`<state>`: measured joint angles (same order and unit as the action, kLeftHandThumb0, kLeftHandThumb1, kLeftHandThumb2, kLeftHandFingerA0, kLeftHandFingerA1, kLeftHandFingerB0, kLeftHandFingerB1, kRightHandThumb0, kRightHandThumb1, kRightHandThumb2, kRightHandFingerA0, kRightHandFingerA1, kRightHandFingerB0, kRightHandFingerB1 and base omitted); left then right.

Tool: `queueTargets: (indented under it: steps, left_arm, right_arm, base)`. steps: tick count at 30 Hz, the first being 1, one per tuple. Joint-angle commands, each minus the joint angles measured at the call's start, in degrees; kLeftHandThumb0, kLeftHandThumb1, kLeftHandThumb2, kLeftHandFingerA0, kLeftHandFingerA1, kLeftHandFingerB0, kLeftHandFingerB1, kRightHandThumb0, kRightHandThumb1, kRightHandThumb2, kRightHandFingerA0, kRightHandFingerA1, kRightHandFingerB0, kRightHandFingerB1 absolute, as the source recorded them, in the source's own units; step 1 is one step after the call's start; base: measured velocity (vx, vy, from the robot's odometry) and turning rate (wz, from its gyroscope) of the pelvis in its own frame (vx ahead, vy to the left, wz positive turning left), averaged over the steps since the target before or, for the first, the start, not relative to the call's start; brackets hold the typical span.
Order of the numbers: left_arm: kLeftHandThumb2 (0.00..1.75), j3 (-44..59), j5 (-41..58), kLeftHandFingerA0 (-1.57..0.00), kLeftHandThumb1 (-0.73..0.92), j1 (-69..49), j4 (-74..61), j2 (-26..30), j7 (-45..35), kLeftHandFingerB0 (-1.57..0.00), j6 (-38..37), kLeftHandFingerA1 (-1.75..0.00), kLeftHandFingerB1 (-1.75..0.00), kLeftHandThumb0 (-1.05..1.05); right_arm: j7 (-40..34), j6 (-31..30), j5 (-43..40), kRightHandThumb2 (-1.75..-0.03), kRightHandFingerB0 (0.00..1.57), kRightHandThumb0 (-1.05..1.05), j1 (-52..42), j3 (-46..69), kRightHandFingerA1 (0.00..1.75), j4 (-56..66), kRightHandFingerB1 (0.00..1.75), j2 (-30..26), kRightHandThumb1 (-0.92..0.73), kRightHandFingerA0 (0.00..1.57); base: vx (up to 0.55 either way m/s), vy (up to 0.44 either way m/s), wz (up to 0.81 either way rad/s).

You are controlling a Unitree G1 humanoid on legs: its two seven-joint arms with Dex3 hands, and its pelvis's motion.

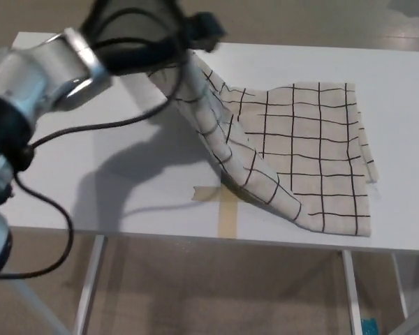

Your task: Use the left hand to fold a white towel with checkered patterns in half.

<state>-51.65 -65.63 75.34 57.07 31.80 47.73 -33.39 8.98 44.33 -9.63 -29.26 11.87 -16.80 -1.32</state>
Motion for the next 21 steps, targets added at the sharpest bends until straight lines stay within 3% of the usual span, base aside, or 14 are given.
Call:
queueTargets:
  steps: [1,2,5,7,8,11,12,16,17,21]
  left_arm:
    - [0.56,-8.37,-9.8,-0.9,0.48,2.74,-4.39,-6.03,5.43,-0.98,-3.45,-1.69,-0.6,-0.3]
    - [0.56,-8.95,-9.79,-0.91,0.48,2.74,-4.74,-6.65,5.63,-1.03,-3.75,-1.7,-0.71,-0.28]
    - [0.56,-11.58,-10.37,-0.9,0.49,2.71,-5.73,-9.97,6.96,-1.01,-5.43,-1.7,-0.67,-0.3]
    - [0.55,-12.72,-10.83,-0.89,0.49,2.8,-5.81,-11.27,7.88,-1.02,-5.87,-1.71,-0.77,-0.29]
    - [0.55,-13.29,-10.96,-0.89,0.49,2.99,-5.8,-12.23,7.88,-0.99,-6.31,-1.72,-0.92,-0.3]
    - [0.55,-14.35,-10.85,-0.88,0.49,3.21,-5.5,-14.73,7.17,-0.98,-7.38,-1.73,-0.97,-0.31]
    - [0.56,-14.46,-10.63,-0.87,0.51,3.01,-5.49,-15.56,6.81,-0.86,-7.49,-1.72,-1.29,-0.32]
    - [0.56,-14.89,-10.37,-0.88,0.51,2.4,-5.3,-18.1,6.37,-0.85,-7.69,-1.74,-1.34,-0.3]
    - [0.76,-15.12,-9.72,-1.22,0.38,1.5,-4.99,-20.2,5.84,-0.91,-8.31,-1.44,-1.22,-0.33]
    - [0.74,-15.42,-8.65,-1.2,0.37,-0.38,-4.04,-23.47,5.48,-0.91,-9.68,-1.46,-1.26,-0.37]
  right_arm:
    - [0.03,-1.73,-0.66,-0.64,0.25,-0.58,0.08,0.17,0.41,1.68,0.34,-0.38,-0.8,0.29]
    - [0.09,-1.77,-0.7,-0.64,0.25,-0.58,0.18,0.19,0.41,1.76,0.34,-0.45,-0.8,0.29]
    - [0.49,-1.85,-1.47,-0.64,0.26,-0.58,0.91,0.35,0.41,1.5,0.34,-0.53,-0.8,0.29]
    - [0.55,-2.03,-1.63,-0.64,0.26,-0.58,1.19,0.39,0.42,1.6,0.34,-0.56,-0.8,0.29]
    - [0.52,-1.93,-1.62,-0.64,0.27,-0.58,1.37,0.43,0.42,1.43,0.34,-0.52,-0.8,0.29]
    - [0.64,-1.63,-1.6,-0.64,0.28,-0.58,1.97,0.56,0.42,0.69,0.34,-0.63,-0.8,0.3]
    - [0.6,-1.55,-1.45,-0.64,0.29,-0.59,1.99,0.57,0.42,0.64,0.34,-0.67,-0.8,0.31]
    - [0.71,-1.42,-1.46,-0.64,0.29,-0.59,2.28,0.69,0.43,0.46,0.34,-0.79,-0.8,0.32]
    - [0.96,-1.79,-1.97,-0.64,0.3,-0.59,2.52,0.58,0.44,0.91,0.35,-0.75,-0.8,0.33]
    - [1.61,-2.62,-3.35,-0.65,0.32,-0.59,3.02,0.21,0.45,1.5,0.35,-0.24,-0.81,0.33]
  base:
    - [0.0,0.0,0.0]
    - [0.0,0.0,0.0]
    - [0.0,0.0,0.0]
    - [0.0,0.0,0.0]
    - [0.0,0.0,0.0]
    - [0.0,0.0,0.0]
    - [0.0,0.0,0.0]
    - [0.0,0.0,0.0]
    - [0.0,0.0,0.0]
    - [0.0,0.0,0.0]
